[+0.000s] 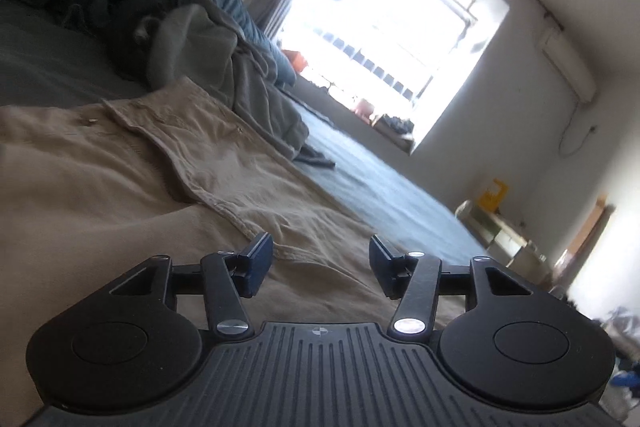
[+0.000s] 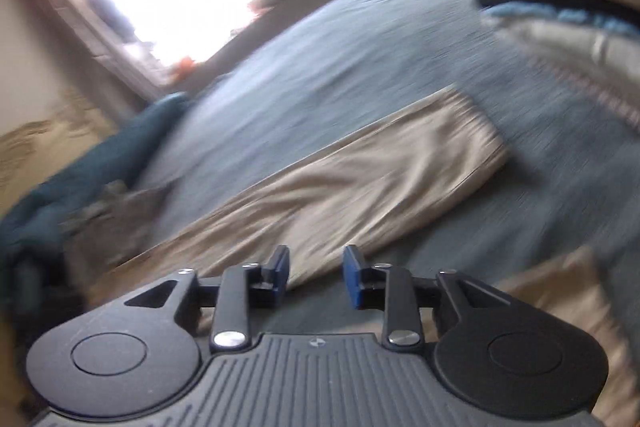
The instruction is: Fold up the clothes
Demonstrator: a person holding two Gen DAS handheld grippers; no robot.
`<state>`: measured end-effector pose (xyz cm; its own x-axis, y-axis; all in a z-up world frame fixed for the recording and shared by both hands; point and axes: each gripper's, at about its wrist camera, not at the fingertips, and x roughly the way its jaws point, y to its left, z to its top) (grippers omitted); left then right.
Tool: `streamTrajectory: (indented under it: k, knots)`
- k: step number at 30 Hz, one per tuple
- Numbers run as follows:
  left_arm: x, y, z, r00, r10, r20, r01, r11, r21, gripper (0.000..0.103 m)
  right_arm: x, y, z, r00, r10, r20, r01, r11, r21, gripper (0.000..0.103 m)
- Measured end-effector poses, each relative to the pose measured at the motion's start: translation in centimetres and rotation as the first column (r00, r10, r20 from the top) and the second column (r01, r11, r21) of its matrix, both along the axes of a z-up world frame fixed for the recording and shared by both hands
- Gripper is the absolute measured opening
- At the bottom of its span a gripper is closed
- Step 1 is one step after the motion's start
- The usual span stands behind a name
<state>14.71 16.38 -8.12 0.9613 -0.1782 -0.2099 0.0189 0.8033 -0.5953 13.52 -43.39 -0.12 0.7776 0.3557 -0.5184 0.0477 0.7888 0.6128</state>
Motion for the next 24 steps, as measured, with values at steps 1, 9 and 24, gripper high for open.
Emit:
streamTrajectory:
  k: [1,9,24]
  knots:
    - [-1.5,0.2,0.2,1.0,0.005,0.003,-0.005,1.0,-0.023,0.056,-1.5,1.4,-0.3,0.997,0.07,0.018,-0.07,0.997,0.035,0.043]
    - [-10.8,2.8,1.3,0.993,0.101,-0.061,-0.103,0.994,-0.031,0.058,-8.1,7.7,-10.9,0.946,0.316,-0.07,-0.259,0.87,0.42,0.043]
    - [-13.6,6.5,-2.8,0.936,0.244,-0.253,-0.293,0.939,-0.178,0.058,-11.2,3.6,-17.6,0.99,0.006,-0.138,0.078,0.801,0.594,0.046]
